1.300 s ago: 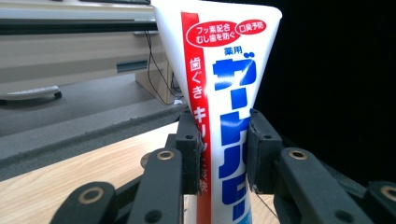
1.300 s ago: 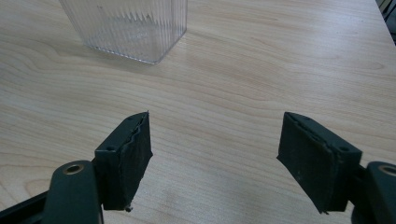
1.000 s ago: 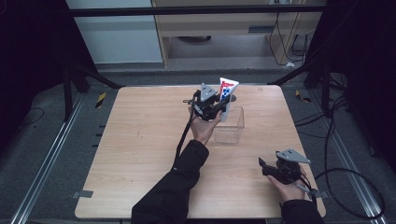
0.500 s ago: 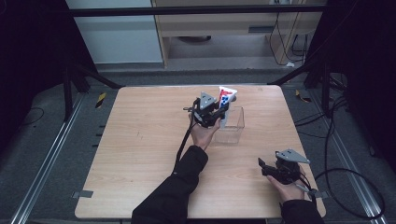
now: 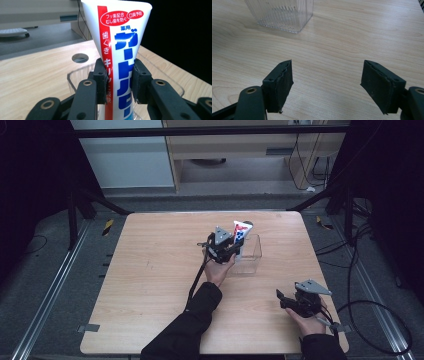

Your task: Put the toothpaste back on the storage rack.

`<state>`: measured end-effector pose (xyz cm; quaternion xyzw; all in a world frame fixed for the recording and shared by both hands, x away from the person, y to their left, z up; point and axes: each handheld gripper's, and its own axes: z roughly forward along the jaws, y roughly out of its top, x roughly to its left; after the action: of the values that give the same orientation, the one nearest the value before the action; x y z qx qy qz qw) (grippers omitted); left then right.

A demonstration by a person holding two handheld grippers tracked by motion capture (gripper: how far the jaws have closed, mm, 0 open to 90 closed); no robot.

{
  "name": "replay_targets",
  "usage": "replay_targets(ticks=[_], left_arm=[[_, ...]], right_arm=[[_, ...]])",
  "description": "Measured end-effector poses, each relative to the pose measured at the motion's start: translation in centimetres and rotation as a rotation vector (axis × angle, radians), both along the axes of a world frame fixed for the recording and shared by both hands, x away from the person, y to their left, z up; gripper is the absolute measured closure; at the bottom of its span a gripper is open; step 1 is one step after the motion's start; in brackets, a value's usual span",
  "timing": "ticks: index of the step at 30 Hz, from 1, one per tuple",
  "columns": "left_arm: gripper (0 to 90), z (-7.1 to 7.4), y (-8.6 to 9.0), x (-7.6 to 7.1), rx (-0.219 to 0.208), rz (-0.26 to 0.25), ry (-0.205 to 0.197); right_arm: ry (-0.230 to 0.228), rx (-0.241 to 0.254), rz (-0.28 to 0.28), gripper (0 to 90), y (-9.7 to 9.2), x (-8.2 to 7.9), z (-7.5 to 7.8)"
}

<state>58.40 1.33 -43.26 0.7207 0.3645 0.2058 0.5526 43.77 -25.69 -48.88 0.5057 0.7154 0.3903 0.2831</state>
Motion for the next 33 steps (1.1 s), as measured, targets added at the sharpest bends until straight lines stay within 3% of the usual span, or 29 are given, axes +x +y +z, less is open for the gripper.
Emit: replay_targets(ticks=[12,18,21,25,30,33], left_arm=[[67.5,-1.4,-0.2,0.1,0.037,-0.012,0.049],[64.8,-1.5,-0.3,-0.2,0.044,-0.024,0.035],[57.1,-1.5,-0.4,-0.3,0.064,-0.030,0.020],[64.2,-1.5,0.2,-0.4,0.023,-0.036,0.020],[56.6,-0.7,1.1,-0.8,0.043,-0.031,-0.016],[53.9,-0.2,1.9,-1.1,0.037,-0.035,-0.015]], right_arm=[[0.003,0.001,-0.001,24.8,0.0,0.0,0.0],[0.005,0.002,-0.003,24.8,0.0,0.0,0.0],[0.004,0.004,-0.004,24.7,0.0,0.0,0.1],[0.003,0.004,-0.003,24.6,0.0,0.0,0.1],[0.003,0.006,-0.004,24.4,0.0,0.0,0.0],[0.003,0.004,-0.005,24.3,0.0,0.0,0.1]])
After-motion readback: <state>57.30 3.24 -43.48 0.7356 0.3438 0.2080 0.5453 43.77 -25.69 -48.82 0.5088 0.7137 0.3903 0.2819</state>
